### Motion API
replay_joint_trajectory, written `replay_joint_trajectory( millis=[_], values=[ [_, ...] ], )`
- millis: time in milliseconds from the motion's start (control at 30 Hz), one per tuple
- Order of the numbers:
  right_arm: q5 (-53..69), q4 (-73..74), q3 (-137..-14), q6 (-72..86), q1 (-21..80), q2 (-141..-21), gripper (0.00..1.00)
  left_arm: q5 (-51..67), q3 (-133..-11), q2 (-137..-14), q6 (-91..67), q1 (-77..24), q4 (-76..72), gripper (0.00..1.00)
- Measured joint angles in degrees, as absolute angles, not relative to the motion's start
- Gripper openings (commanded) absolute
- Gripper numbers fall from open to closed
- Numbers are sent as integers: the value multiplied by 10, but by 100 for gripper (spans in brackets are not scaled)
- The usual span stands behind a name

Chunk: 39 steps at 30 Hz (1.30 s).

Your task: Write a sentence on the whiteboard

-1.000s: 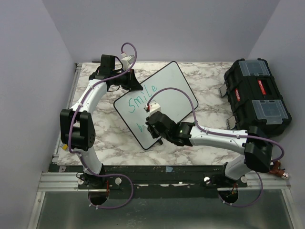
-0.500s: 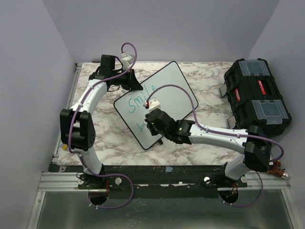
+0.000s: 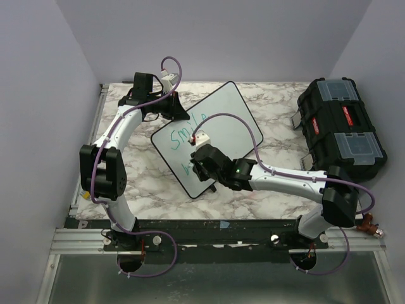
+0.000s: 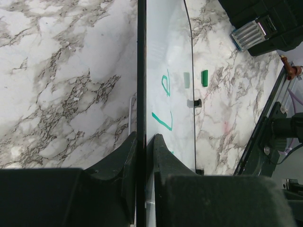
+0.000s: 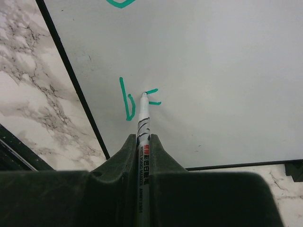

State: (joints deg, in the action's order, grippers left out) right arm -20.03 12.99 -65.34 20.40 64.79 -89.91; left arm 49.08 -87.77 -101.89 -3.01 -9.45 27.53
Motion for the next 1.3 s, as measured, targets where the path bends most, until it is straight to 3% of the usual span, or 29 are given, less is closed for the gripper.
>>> replay_joint_trajectory(
  millis=[667,1300],
  values=[
    [-173,120,-610,215,649,-881,1,491,-878,-1019,-29,-95,275,0],
    [-266,147,-629,216,648,-874,1,491,-878,-1019,-29,-95,275,0]
  ],
)
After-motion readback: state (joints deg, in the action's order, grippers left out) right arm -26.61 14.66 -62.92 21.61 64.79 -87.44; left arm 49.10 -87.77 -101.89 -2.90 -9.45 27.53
